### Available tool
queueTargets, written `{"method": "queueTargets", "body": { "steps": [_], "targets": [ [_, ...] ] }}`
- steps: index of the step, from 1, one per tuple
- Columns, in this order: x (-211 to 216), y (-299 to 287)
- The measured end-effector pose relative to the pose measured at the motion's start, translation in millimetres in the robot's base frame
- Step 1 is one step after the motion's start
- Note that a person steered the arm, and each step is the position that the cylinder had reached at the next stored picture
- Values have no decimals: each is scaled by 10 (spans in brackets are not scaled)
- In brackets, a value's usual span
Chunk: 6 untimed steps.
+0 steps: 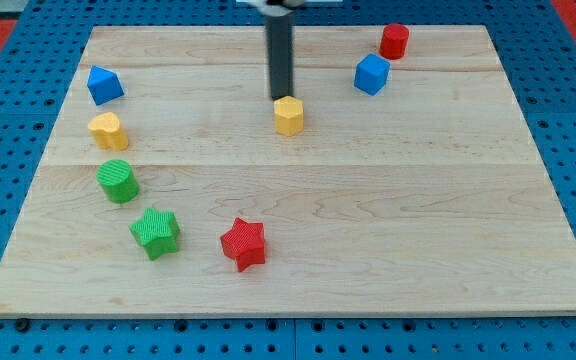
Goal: Move blue cube diagonal top right to the yellow hexagon
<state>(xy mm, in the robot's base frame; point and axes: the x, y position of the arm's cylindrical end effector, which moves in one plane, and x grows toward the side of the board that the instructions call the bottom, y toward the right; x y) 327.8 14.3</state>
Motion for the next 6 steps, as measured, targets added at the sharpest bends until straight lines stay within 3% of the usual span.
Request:
{"method": "queueTargets", "body": {
  "steps": [1, 2, 3, 4, 6],
  "targets": [
    [117, 481],
    [167, 1324],
    [-357, 1774],
    [-806, 1591],
    [-343, 1106]
  ]
}}
